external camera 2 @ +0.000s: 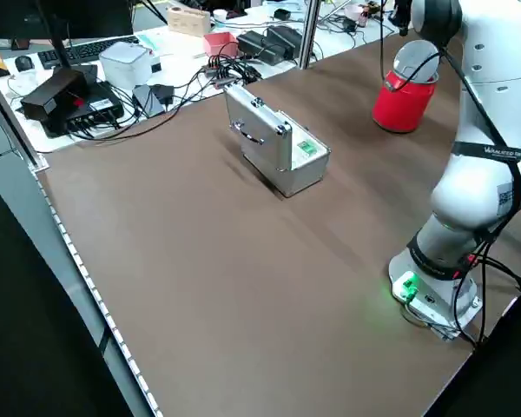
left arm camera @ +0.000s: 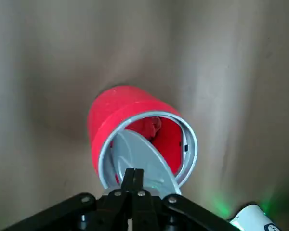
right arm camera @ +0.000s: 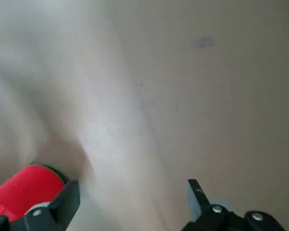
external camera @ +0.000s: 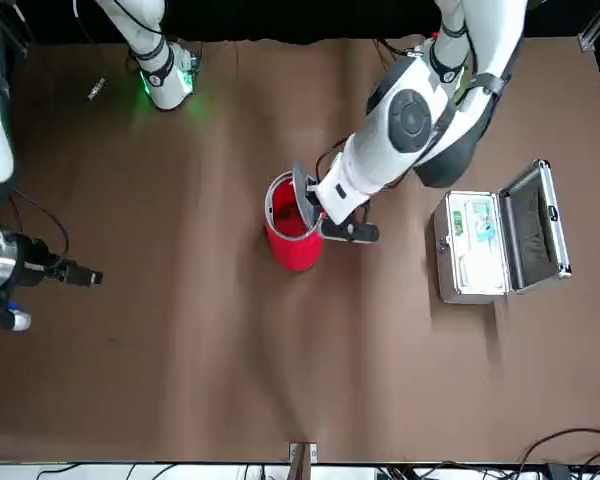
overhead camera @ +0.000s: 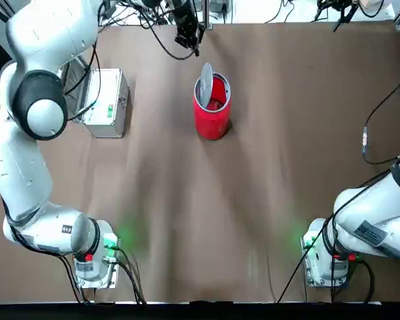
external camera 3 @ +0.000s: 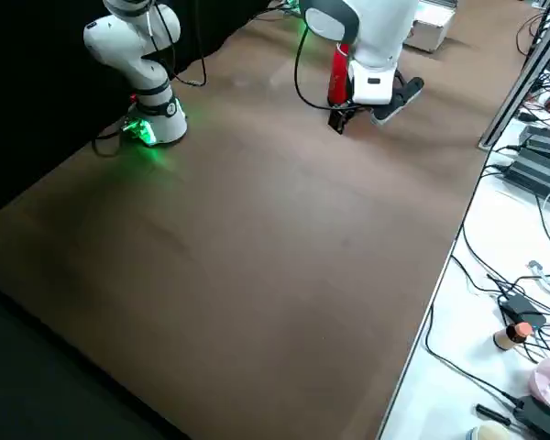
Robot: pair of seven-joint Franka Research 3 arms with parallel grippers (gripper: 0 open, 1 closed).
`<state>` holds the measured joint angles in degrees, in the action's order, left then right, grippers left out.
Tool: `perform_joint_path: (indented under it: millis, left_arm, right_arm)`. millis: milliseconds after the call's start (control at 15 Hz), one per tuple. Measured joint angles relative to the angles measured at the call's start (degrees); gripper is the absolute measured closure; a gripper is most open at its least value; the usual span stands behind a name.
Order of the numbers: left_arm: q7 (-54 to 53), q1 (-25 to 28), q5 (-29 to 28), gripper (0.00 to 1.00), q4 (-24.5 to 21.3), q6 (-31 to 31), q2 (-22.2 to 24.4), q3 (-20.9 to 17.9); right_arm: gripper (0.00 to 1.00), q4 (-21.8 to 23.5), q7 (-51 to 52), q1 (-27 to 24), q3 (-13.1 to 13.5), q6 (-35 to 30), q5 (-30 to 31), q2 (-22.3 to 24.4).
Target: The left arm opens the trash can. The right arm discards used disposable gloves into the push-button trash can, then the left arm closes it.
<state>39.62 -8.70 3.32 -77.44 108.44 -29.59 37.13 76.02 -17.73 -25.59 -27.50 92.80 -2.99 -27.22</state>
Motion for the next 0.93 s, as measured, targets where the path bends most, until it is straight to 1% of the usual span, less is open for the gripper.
perform_joint_path:
  millis: [133,333,533,733,933]
  left_arm:
    - [1.5,-1.1,-0.8,0.99,0.0,0.4,-0.9,0.0]
    - [2.8,-2.2,-1.4,0.99,0.0,0.5,-1.7,0.0]
    - [3.9,-3.1,-1.5,0.99,0.0,0.6,-2.2,0.0]
    - [6.5,-4.2,-1.5,0.99,-0.1,2.8,-2.7,0.0]
    - [8.5,-5.1,-1.6,0.99,-0.1,5.1,-3.1,-0.1]
  right_arm:
    - [0.02,-0.3,0.1,-1.2,-0.1,0.0,-0.2,0.2]
    - [0.02,-1.4,0.1,-1.5,-0.5,0.0,-0.2,0.4]
    - [0.02,-2.4,0.1,-1.6,-0.6,-0.1,-0.2,3.6]
    - [0.02,-2.6,0.0,-1.7,-0.6,-0.6,-0.2,7.6]
    - [0.02,-2.6,-0.6,-0.7,-0.3,-3.9,-0.1,11.5]
